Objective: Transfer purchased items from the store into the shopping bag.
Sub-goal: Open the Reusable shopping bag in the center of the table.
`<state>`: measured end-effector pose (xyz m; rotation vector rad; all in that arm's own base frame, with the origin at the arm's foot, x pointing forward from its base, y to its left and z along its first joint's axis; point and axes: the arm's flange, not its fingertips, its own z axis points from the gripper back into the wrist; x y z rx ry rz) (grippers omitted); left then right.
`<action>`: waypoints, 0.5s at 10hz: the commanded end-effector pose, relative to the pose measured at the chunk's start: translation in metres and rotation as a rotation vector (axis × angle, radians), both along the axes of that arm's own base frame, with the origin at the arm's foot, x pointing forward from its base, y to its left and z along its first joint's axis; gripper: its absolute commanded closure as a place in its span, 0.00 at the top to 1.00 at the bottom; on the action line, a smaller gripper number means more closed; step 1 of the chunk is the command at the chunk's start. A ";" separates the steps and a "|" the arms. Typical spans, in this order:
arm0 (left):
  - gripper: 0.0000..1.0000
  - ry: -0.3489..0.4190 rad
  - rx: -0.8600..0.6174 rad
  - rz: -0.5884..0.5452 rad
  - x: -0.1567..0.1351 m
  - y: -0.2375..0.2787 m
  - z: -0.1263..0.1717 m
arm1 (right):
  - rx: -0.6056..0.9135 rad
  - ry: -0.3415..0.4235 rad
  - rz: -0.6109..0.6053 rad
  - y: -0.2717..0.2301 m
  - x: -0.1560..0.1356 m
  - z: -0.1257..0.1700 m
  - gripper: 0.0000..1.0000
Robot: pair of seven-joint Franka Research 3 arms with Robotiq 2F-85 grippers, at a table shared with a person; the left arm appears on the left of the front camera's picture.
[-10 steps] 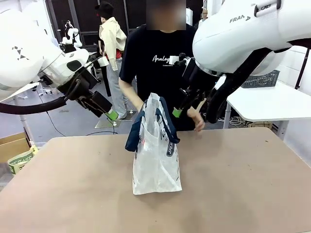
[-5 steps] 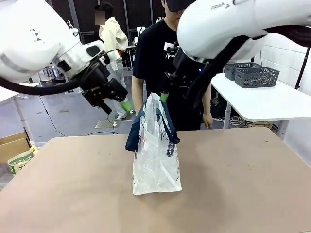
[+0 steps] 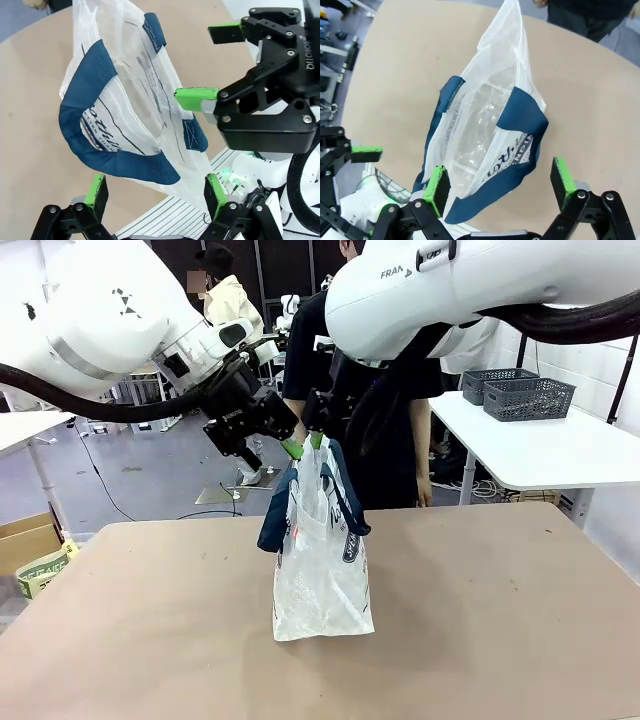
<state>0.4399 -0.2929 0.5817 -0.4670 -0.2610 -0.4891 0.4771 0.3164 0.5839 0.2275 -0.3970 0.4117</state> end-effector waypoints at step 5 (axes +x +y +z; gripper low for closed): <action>1.00 0.007 -0.006 0.020 0.002 -0.021 -0.022 | 0.068 0.072 -0.062 -0.006 0.023 -0.026 1.00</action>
